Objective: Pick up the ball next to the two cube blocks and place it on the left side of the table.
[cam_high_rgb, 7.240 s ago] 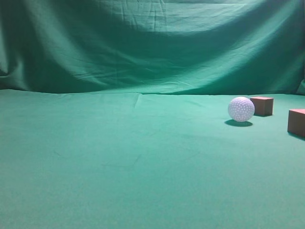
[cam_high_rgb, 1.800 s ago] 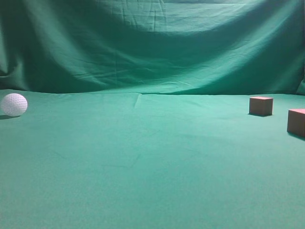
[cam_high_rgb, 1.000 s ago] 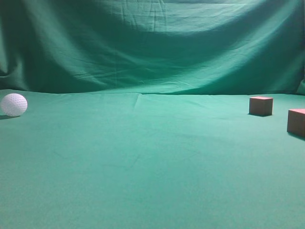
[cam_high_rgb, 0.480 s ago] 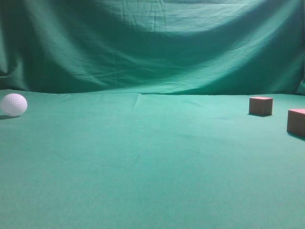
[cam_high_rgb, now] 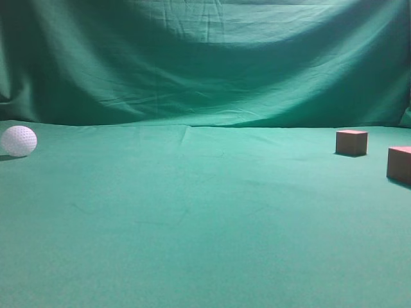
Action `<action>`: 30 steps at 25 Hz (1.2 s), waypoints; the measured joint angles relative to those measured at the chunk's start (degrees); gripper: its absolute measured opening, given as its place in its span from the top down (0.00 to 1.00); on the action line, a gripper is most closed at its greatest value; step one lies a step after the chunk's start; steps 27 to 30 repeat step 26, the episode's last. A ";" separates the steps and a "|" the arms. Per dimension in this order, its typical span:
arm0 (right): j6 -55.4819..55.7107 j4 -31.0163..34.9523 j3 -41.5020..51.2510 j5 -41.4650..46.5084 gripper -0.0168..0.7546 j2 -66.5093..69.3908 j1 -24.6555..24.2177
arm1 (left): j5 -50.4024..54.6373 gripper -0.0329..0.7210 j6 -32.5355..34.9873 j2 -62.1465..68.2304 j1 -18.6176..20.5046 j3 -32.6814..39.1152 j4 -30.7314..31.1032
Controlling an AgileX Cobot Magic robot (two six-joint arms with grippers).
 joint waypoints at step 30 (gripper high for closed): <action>-0.21 0.00 0.00 -0.38 0.98 0.00 0.00 | 0.00 0.96 0.00 0.00 0.00 0.00 0.00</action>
